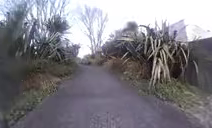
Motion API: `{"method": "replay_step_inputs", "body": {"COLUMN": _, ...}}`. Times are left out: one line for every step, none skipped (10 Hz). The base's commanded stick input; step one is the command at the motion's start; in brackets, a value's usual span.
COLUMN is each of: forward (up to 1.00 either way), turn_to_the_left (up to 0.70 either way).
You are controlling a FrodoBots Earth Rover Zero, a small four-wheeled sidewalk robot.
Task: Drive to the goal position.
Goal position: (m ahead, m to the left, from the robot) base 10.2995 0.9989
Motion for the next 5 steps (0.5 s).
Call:
{"method": "replay_step_inputs", "body": {"forward": 0.70, "turn_to_the_left": 0.00}}
{"method": "replay_step_inputs", "body": {"forward": 0.70, "turn_to_the_left": 0.00}}
{"method": "replay_step_inputs", "body": {"forward": 0.70, "turn_to_the_left": 0.00}}
{"method": "replay_step_inputs", "body": {"forward": 0.70, "turn_to_the_left": 0.00}}
{"method": "replay_step_inputs", "body": {"forward": 0.70, "turn_to_the_left": 0.00}}
